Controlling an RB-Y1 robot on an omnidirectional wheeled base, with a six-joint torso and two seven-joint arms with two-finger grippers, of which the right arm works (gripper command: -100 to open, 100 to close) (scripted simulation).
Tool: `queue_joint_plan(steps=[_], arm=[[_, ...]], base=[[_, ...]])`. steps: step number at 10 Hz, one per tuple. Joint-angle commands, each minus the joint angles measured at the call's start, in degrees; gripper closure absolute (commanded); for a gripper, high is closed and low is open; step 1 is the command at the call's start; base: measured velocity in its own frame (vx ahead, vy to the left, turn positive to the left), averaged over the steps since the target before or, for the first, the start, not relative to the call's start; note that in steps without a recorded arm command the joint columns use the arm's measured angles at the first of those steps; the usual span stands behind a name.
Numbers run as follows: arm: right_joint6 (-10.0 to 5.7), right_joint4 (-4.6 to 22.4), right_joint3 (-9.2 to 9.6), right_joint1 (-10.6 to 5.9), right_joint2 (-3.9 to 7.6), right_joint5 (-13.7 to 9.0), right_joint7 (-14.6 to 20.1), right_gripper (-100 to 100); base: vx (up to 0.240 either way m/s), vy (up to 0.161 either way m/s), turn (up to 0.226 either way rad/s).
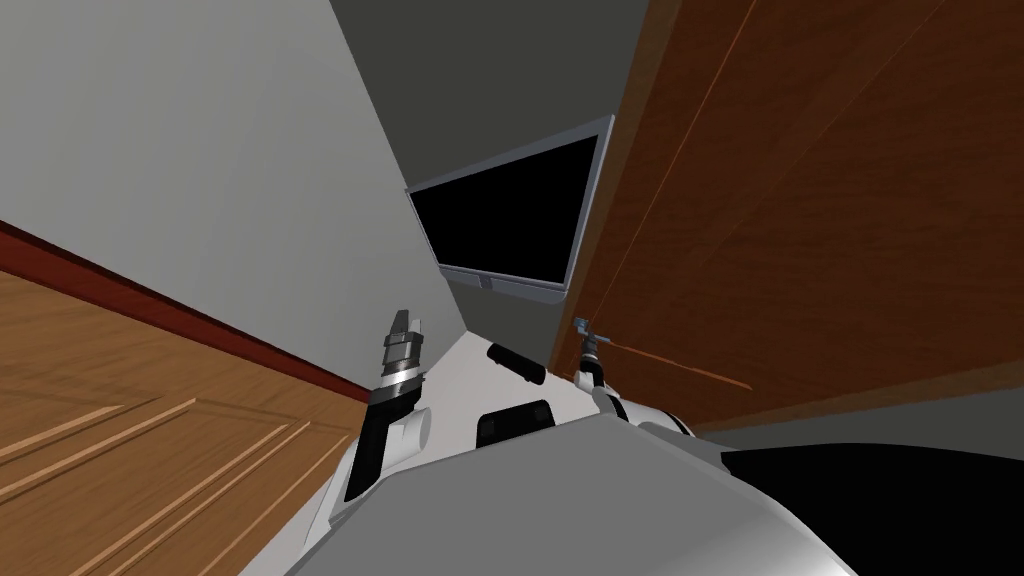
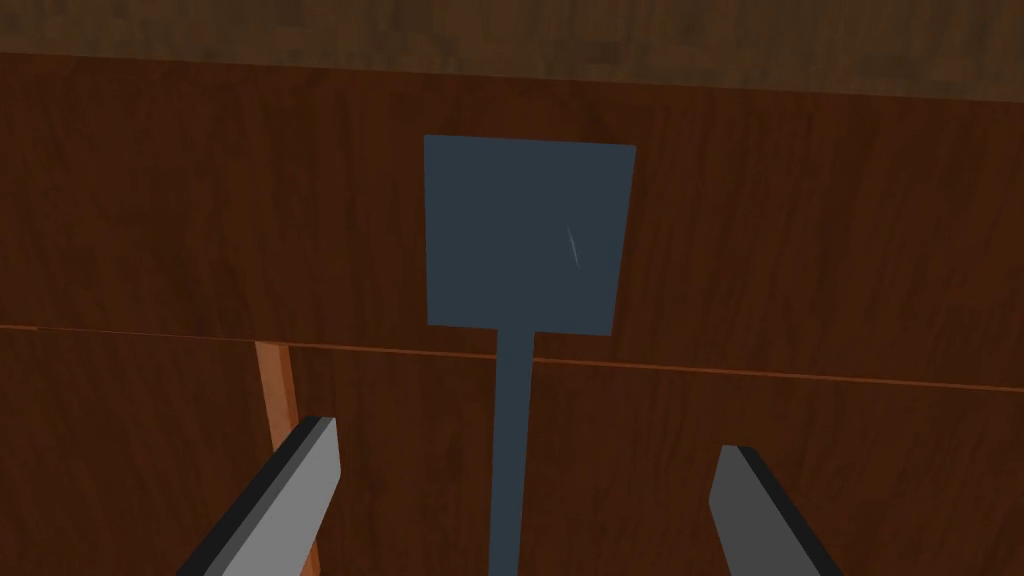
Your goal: Pull the door open
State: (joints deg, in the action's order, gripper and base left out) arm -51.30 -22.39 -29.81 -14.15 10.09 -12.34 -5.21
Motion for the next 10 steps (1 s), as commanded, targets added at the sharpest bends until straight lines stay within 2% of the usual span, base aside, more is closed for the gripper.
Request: queue_joint_plan(steps=[1, 2, 3, 8, 10], arm=[[-0.41, 0.61, -0.75, -0.21, 0.03, -0.22, -0.32, -100], [-0.03, -0.14, -0.48, 0.08, -0.13, -0.14, -0.26, -100], [-0.03, -0.14, -0.48, 0.08, -0.13, -0.14, -0.26, 100], [-0.03, -0.14, -0.48, 0.08, -0.13, -0.14, -0.26, 100], [0.05, -0.11, 0.21, 0.50, 0.36, 0.26, 0.68, 100]], base=[[0.115, -0.115, 0.140], [0.053, -0.055, 0.031], [-0.010, 0.009, -0.024], [-0.009, 0.008, -0.004], [-0.143, 0.068, 0.031]])
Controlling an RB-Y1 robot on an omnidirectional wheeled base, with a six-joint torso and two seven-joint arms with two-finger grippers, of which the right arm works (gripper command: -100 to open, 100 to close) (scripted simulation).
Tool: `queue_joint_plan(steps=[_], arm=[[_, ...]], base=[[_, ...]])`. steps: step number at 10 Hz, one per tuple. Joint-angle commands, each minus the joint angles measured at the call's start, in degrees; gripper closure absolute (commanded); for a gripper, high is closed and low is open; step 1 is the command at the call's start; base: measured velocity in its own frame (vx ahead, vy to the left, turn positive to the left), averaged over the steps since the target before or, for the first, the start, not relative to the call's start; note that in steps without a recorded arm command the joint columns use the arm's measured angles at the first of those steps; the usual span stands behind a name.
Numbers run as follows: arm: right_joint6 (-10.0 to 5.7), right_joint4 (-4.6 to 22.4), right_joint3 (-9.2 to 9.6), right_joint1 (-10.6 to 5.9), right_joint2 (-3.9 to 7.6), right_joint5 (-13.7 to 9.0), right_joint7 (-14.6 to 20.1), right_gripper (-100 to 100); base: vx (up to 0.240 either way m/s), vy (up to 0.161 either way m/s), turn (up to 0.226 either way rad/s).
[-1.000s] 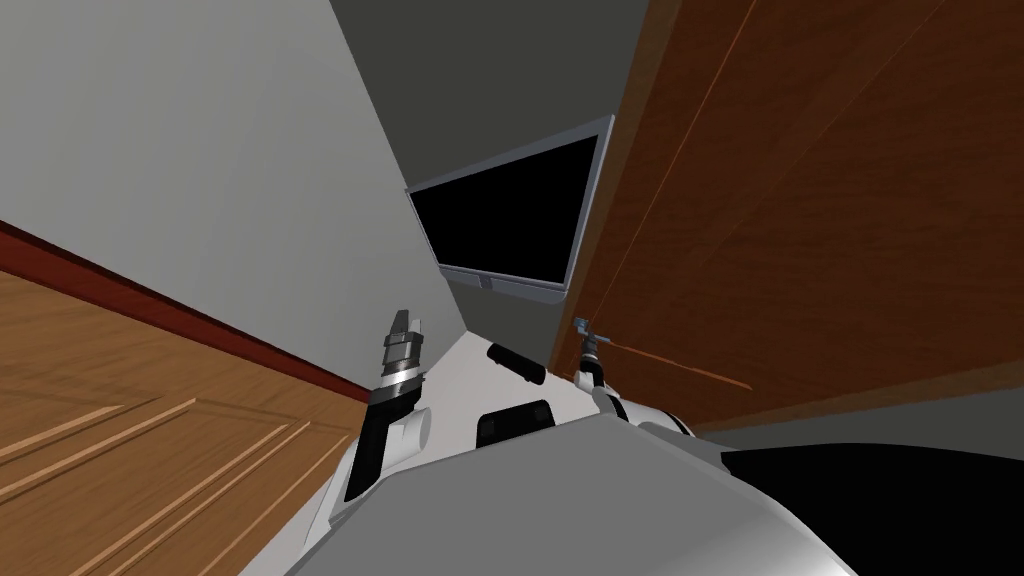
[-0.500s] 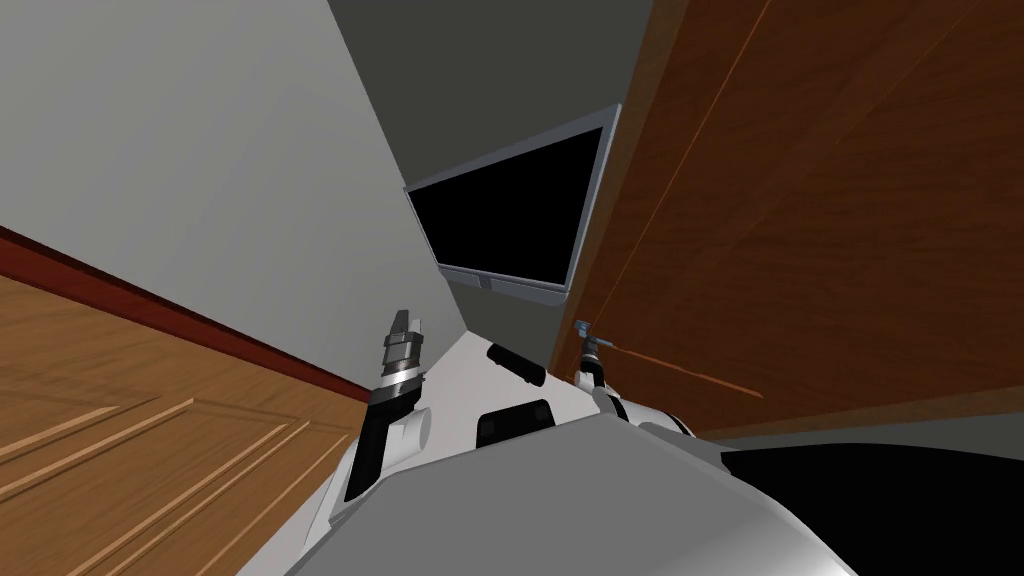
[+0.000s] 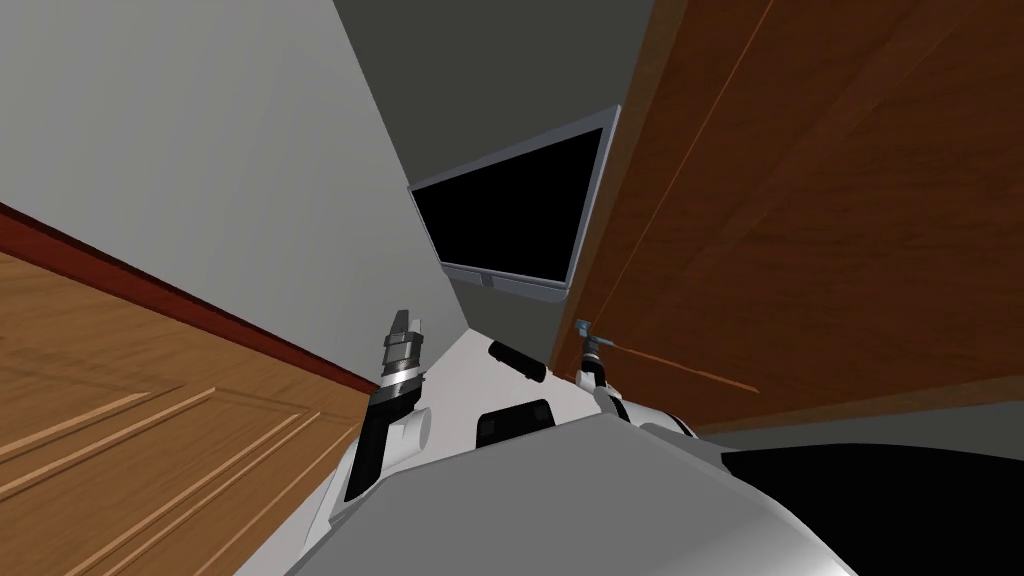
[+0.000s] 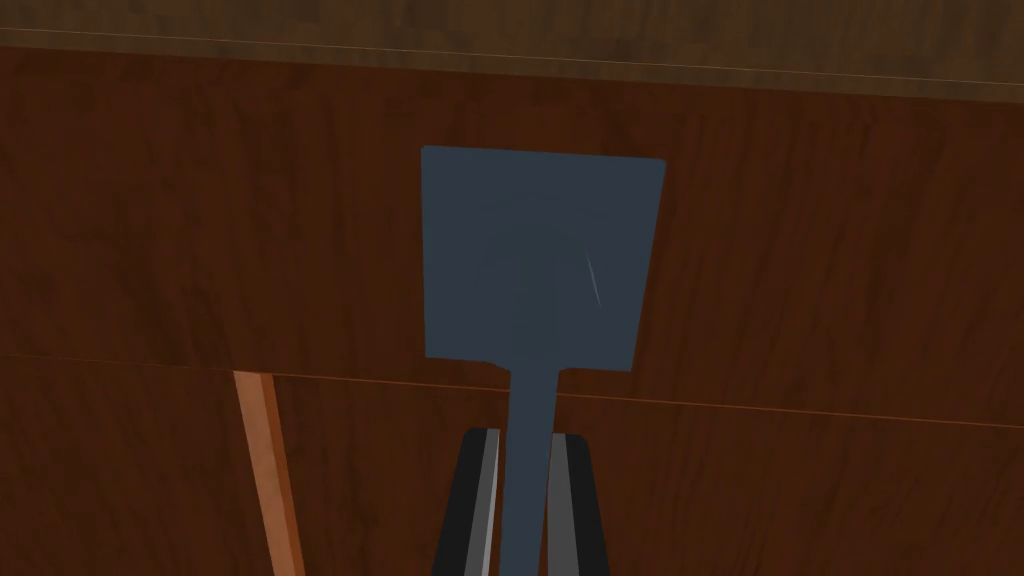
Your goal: Pull the door open
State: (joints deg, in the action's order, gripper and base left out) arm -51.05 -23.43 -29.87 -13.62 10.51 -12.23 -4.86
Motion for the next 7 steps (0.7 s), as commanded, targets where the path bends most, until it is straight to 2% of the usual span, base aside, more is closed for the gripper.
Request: queue_joint_plan(steps=[1, 4, 7], arm=[[-0.20, 0.92, 0.53, 0.09, 0.10, 0.29, 0.67, 100], [-0.23, 0.82, 2.47, 0.92, 1.28, 1.43, 3.25, 100], [-0.22, 0.70, 5.02, 2.01, 2.80, 2.94, 6.62, 100]], base=[[-0.126, 0.096, 0.007], [-0.176, 0.054, 0.064], [-0.207, -0.005, 0.120]])
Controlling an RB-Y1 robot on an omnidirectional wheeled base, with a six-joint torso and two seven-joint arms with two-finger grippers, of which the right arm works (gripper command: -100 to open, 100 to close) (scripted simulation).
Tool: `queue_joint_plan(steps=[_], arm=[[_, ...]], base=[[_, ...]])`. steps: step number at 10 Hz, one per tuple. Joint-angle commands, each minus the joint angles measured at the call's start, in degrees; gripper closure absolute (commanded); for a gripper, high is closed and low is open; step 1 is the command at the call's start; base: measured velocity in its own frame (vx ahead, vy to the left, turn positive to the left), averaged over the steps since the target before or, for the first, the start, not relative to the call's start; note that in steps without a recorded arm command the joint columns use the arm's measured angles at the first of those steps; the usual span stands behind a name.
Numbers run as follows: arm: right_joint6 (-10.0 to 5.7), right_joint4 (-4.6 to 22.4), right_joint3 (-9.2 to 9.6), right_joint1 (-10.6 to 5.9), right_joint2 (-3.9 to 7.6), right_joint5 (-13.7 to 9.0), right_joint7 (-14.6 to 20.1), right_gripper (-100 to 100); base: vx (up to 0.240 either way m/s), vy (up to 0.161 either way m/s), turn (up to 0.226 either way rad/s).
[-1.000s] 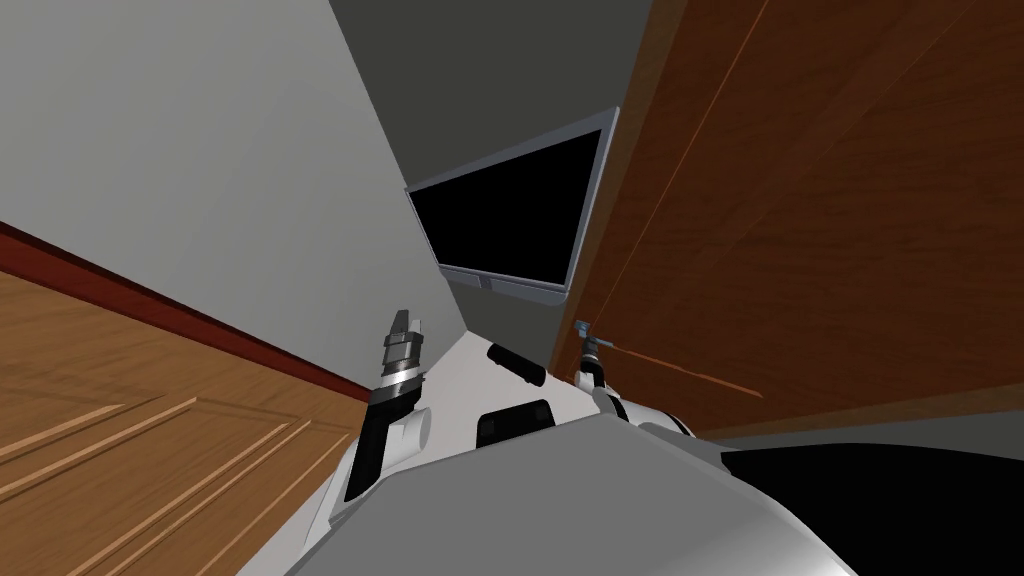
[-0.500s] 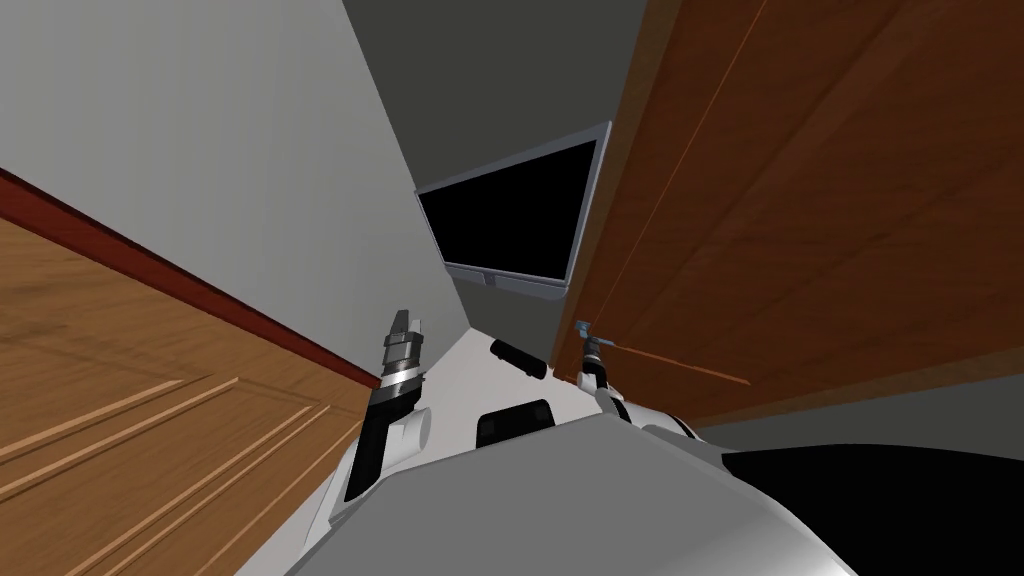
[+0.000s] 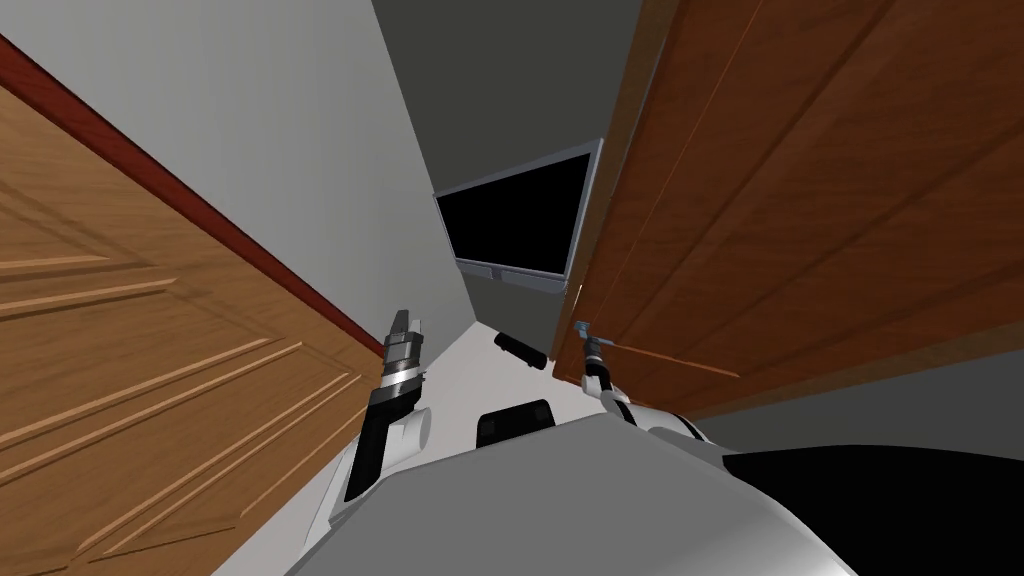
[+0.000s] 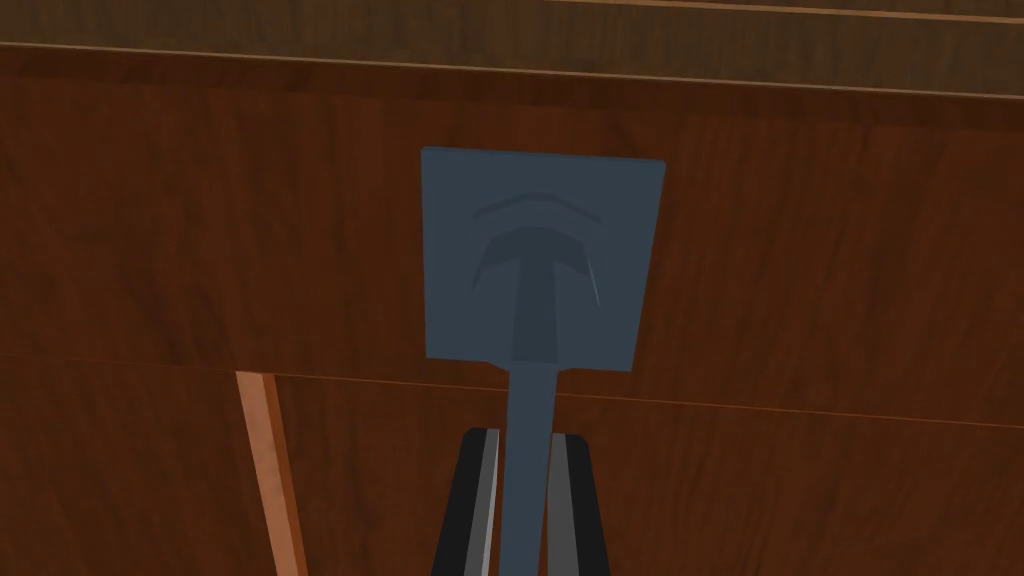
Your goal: Pull the door open
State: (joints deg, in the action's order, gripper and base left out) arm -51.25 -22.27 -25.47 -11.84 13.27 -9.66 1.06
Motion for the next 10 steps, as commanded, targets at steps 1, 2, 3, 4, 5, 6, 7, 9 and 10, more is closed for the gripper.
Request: queue_joint_plan(steps=[1, 2, 3, 4, 5, 6, 7, 9, 10], arm=[[0.00, -0.50, 1.53, 0.64, 0.58, 0.91, 1.91, 100], [0.02, -0.52, 2.22, 0.95, 0.98, 1.32, 2.82, 100], [-0.04, -0.07, 1.62, 0.78, 0.89, 0.96, 2.12, 100], [-0.04, -0.21, 2.77, 1.05, 1.03, 1.73, 3.24, 100], [-0.04, -0.21, 2.77, 1.05, 1.03, 1.73, 3.24, 100], [-0.13, -0.36, 3.56, 1.16, 1.17, 2.25, 3.94, 100], [-0.21, -0.47, 4.13, 1.24, 1.28, 2.64, 4.46, 100], [-0.39, -0.75, 5.63, 1.44, 1.55, 3.64, 5.81, 100], [-0.39, -0.75, 5.63, 1.44, 1.55, 3.64, 5.81, 100]], base=[[-0.175, 0.008, 0.117], [-0.133, -0.010, 0.100], [-0.054, -0.012, 0.022], [-0.145, -0.010, 0.071], [-0.182, -0.021, 0.062], [-0.200, -0.019, 0.077], [-0.239, -0.013, 0.100], [-0.207, -0.031, 0.090], [-0.173, -0.015, 0.069]])
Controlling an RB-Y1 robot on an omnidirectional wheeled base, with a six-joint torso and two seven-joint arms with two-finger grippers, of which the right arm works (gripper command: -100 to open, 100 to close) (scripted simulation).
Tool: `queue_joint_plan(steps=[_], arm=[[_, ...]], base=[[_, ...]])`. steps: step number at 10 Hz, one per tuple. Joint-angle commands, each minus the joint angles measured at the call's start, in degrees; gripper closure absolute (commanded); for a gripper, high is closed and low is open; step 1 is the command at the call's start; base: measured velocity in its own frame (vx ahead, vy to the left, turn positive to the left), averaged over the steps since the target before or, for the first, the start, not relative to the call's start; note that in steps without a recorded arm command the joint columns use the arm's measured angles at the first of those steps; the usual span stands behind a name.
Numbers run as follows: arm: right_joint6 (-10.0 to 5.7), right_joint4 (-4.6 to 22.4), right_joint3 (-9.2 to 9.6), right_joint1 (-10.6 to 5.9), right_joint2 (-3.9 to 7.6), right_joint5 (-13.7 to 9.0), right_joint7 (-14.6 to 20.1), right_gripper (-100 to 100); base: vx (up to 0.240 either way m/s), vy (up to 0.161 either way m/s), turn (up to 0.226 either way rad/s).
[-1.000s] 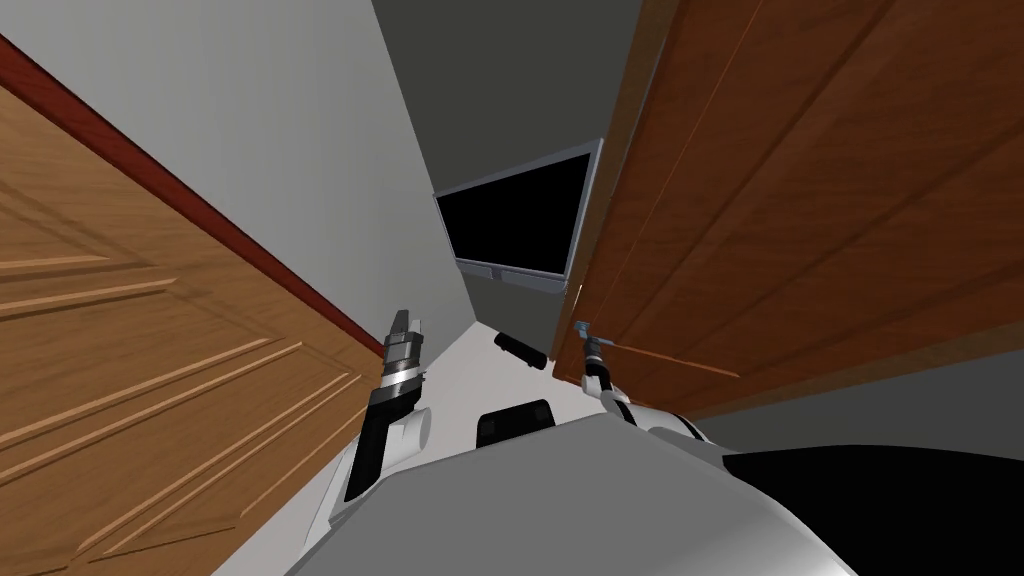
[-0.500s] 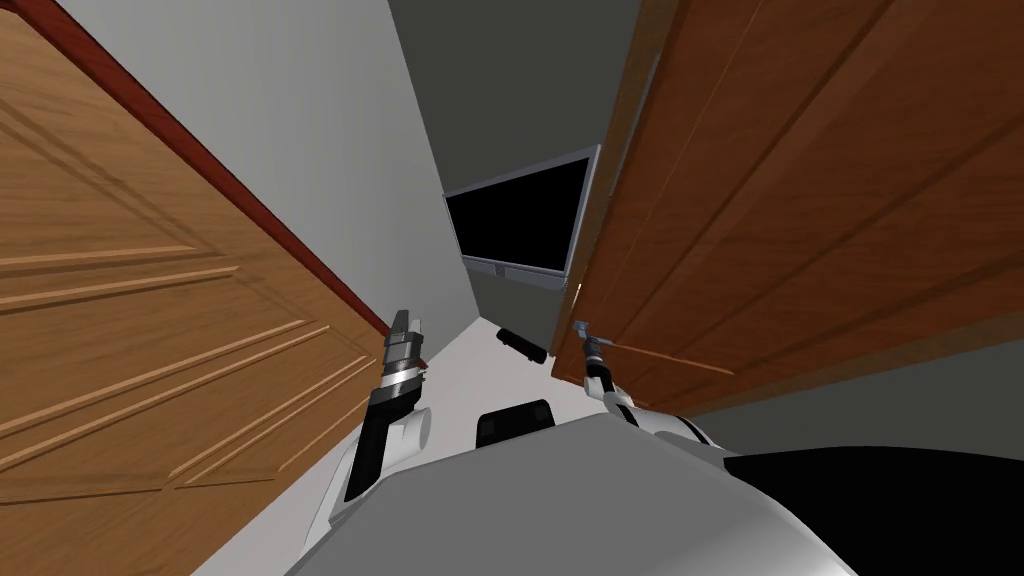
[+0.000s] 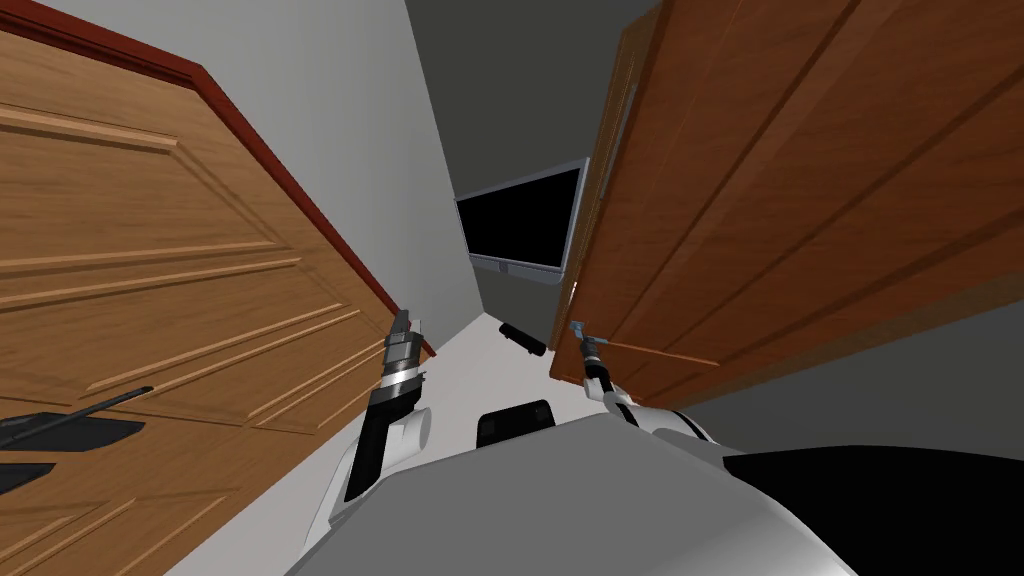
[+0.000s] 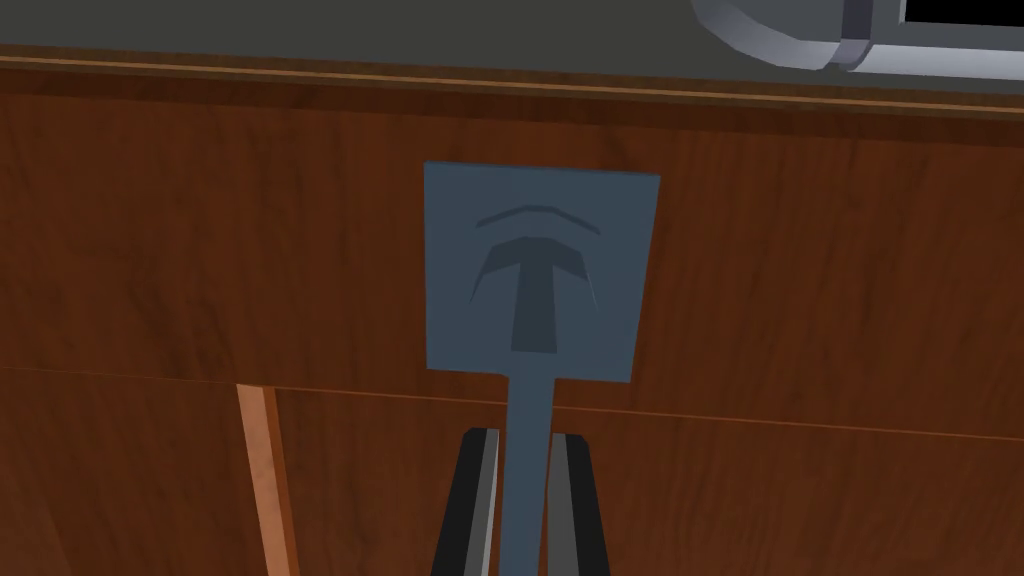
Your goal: Pull the door open
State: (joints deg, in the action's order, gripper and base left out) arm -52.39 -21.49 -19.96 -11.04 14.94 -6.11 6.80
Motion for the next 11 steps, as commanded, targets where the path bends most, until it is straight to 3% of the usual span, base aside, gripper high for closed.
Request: queue_joint_plan(steps=[1, 5, 11], arm=[[0.70, -1.58, 0.41, 0.68, -0.07, 0.29, 0.32, 100], [1.10, -3.40, 2.47, 1.81, 0.19, 1.71, 2.23, 100], [-0.02, -3.76, 5.67, 2.61, 1.13, 3.99, 5.47, 100]], base=[[-0.105, 0.003, 0.016], [-0.178, -0.008, 0.071], [-0.211, -0.027, 0.083]])
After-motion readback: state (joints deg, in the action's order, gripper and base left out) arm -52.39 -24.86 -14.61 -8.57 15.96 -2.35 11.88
